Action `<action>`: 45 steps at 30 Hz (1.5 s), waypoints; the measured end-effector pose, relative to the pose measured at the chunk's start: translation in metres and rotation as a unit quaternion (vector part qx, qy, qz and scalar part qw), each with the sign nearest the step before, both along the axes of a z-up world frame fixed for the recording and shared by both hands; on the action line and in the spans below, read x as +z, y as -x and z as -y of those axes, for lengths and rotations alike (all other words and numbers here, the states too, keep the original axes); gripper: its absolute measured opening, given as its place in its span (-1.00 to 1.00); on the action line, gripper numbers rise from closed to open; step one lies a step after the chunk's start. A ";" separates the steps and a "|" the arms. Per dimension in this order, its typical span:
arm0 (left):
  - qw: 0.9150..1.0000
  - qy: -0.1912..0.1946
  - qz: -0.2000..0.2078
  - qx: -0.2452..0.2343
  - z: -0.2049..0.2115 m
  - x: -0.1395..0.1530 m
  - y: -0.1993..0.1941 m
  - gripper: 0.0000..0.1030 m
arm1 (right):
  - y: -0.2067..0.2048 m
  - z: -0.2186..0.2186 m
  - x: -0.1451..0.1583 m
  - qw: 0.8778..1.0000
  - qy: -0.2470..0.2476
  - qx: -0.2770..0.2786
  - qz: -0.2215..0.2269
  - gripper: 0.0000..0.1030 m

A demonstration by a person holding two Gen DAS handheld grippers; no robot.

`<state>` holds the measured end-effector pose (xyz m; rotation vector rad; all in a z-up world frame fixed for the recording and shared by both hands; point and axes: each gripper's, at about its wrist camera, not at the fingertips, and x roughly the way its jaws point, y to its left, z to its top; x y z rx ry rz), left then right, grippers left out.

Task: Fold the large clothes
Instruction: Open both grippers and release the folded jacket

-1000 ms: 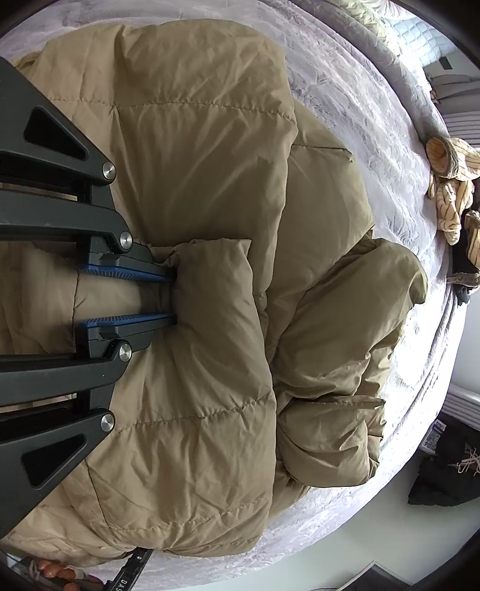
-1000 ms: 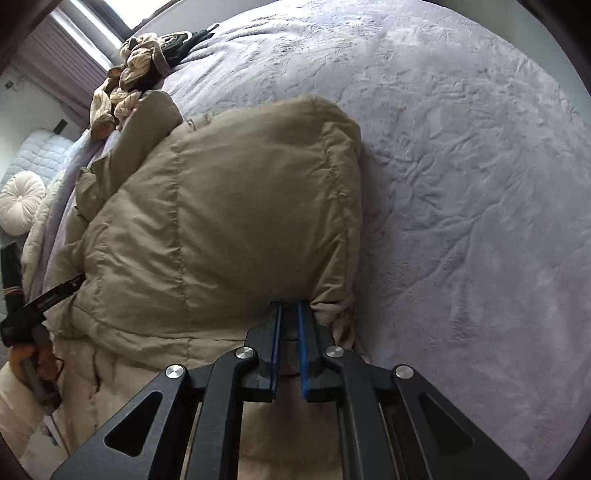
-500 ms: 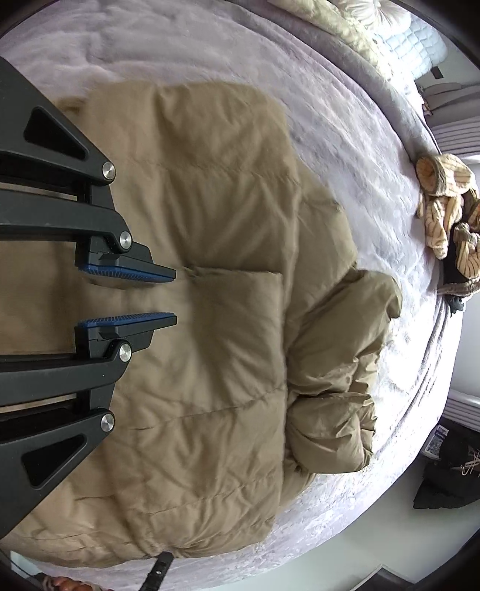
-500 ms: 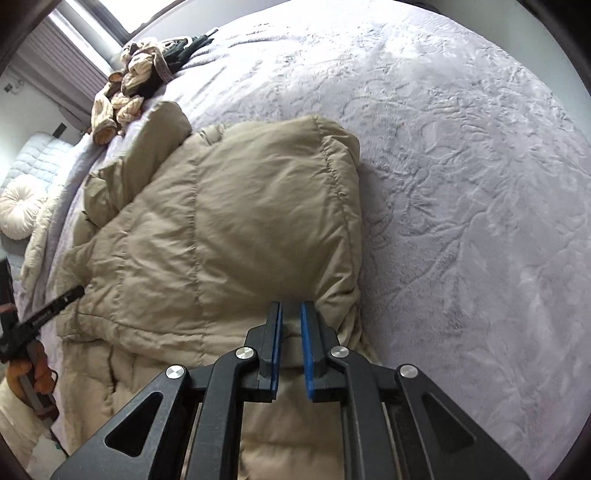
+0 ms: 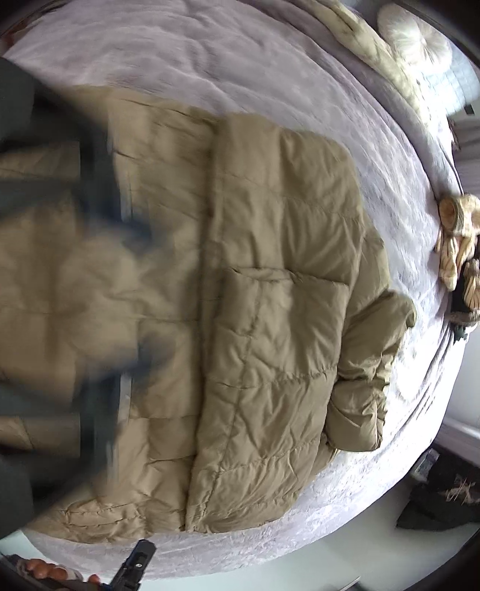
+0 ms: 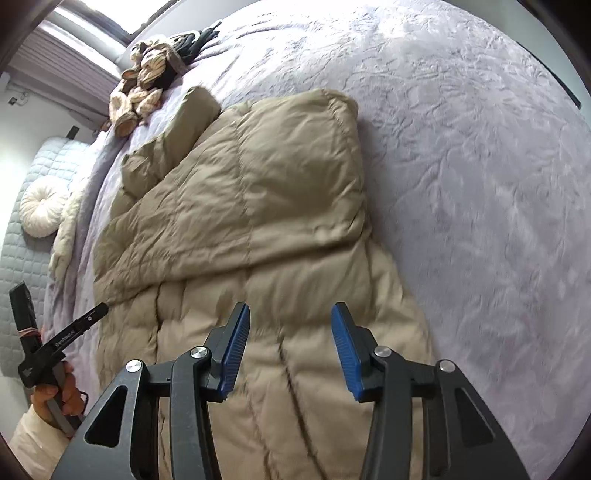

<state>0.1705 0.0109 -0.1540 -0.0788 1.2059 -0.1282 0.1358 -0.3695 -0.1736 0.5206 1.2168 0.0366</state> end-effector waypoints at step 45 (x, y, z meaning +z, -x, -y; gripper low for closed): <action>0.993 0.017 -0.119 0.013 -0.126 -0.011 0.196 0.98 | 0.182 -0.095 -0.026 0.969 -0.173 -0.115 -0.130 0.99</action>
